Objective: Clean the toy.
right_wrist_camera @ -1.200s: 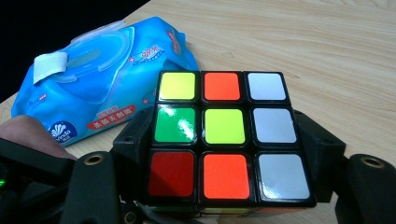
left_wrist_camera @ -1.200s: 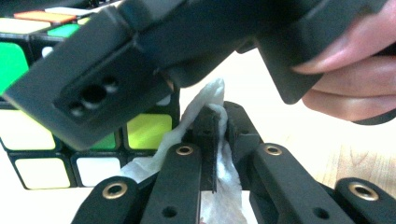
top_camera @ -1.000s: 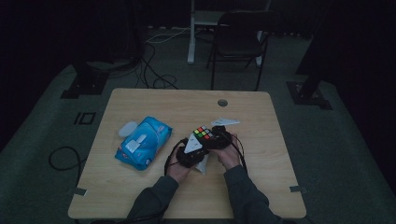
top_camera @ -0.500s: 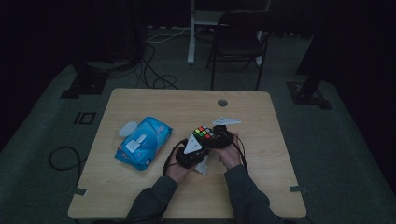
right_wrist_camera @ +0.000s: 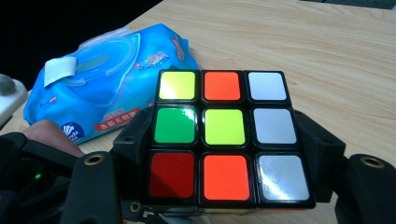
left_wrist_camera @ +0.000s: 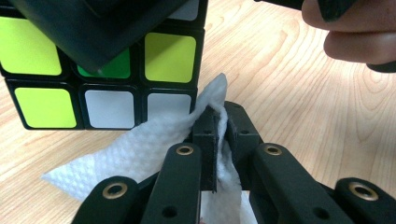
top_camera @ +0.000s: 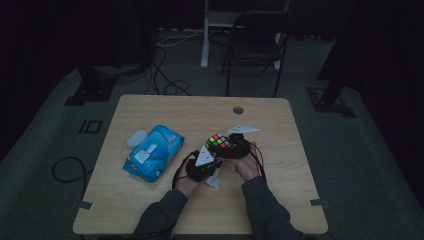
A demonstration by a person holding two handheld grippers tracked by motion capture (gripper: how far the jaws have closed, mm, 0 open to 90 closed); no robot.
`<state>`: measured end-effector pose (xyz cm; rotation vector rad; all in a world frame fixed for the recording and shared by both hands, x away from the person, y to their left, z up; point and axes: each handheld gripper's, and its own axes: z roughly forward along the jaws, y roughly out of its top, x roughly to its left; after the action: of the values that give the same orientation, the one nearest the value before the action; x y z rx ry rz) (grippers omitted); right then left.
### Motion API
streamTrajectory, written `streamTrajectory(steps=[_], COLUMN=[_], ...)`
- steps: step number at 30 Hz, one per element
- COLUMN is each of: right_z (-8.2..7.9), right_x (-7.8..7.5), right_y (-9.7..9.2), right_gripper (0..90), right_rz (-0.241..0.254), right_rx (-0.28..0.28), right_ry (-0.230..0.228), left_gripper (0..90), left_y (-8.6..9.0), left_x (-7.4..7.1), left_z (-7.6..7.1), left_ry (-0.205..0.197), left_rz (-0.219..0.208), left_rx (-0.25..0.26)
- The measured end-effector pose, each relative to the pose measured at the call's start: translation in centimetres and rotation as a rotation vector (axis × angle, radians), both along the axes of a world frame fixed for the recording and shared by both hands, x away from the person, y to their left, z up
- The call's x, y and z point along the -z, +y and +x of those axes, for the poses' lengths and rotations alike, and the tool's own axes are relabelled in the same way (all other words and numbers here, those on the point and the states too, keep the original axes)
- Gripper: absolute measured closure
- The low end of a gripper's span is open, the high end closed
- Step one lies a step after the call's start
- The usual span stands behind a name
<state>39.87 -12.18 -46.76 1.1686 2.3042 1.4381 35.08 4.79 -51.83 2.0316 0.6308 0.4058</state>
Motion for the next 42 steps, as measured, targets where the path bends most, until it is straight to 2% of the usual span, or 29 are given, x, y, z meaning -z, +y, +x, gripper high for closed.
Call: streamTrajectory(steps=[3, 8, 21, 28, 35, 42], right_z=[0.0, -0.1, -0.2, -0.3, -0.2, -0.1], right_x=[-0.1, -0.3, -0.1, 0.0, -0.1, 0.0], right_y=[0.0, -0.4, 0.0, -0.1, 0.0, 0.0], right_gripper=[33.9, 33.9, 33.9, 33.9, 33.9, 33.9], right_rz=[0.002, -0.002, -0.007, -0.009, 0.001, 0.016], right_rx=[-0.002, -0.011, -0.06, -0.072, -0.074, -0.072], right_ry=[-0.001, 0.001, 0.026, 0.03, 0.032, 0.041], left_gripper=[85.5, 85.5, 85.6, 85.7, 85.7, 85.8], left_y=[0.1, 1.2, 3.0, 3.8, 3.6, 2.7], left_x=[0.2, 0.5, 0.1, 0.0, 0.0, 0.3], left_z=[-0.1, 0.3, 0.9, 1.3, 1.2, 0.6], left_ry=[-0.011, 0.003, -0.035, -0.036, -0.04, -0.044], left_rz=[0.023, 0.002, 0.006, -0.003, -0.001, 0.003], left_rx=[-0.008, -0.042, -0.085, -0.12, -0.102, -0.045])
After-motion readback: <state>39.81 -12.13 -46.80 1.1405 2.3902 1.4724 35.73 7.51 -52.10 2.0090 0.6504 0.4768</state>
